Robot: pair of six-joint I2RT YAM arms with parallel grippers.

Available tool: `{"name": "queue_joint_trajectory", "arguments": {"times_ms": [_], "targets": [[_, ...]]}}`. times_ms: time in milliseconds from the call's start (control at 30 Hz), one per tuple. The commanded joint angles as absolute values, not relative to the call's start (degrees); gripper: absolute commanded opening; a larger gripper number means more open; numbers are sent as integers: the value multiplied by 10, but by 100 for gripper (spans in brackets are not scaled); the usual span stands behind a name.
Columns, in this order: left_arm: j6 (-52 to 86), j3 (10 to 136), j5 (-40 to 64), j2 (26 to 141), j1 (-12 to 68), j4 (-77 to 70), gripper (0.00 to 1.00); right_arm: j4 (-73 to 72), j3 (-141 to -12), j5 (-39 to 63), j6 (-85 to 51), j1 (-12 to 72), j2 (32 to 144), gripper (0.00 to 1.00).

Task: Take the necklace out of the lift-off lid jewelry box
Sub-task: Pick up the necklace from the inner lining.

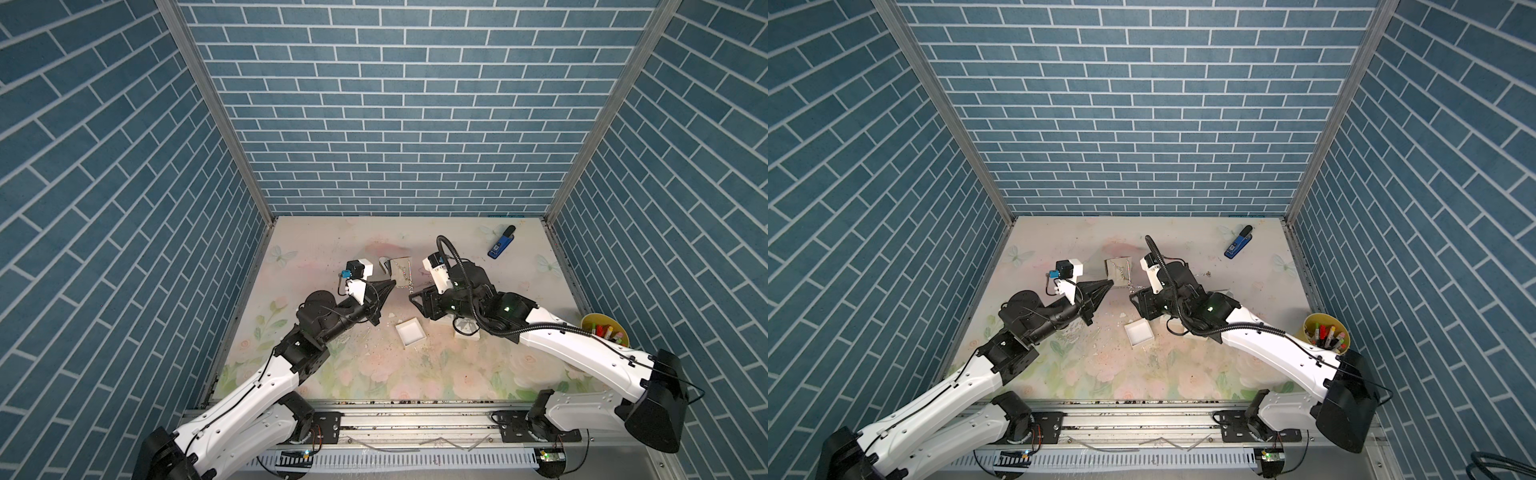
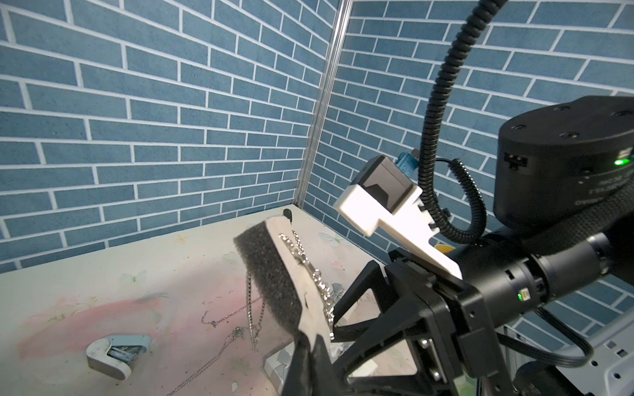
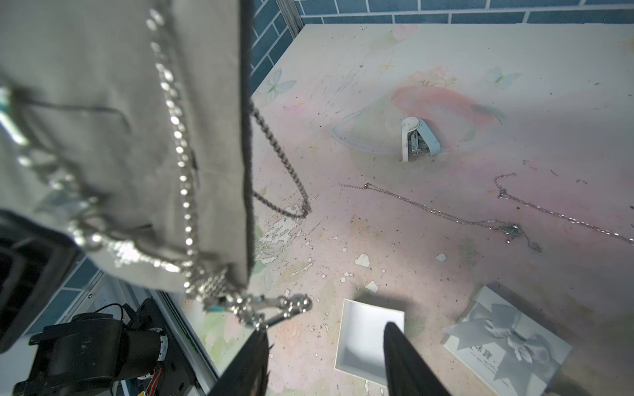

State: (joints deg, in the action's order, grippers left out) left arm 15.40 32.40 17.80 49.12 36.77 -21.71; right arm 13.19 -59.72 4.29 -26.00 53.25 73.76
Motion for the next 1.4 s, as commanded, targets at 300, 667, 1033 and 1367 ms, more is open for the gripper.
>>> {"name": "queue_joint_trajectory", "arguments": {"times_ms": [300, 667, 1033, 1367], "targets": [[157, 342, 177, 476, 370, -214, 0, 68, -631, 68, -196, 535, 773, 53], [158, 322, 161, 468, 370, -210, 0, 53, -609, 75, -188, 534, 747, 12], [156, 308, 151, 458, 370, -208, 0, 85, -584, 74, -184, 534, 705, 0], [157, 290, 142, 448, 370, -189, 0, 157, -607, 22, -196, 534, 674, 0]]}}
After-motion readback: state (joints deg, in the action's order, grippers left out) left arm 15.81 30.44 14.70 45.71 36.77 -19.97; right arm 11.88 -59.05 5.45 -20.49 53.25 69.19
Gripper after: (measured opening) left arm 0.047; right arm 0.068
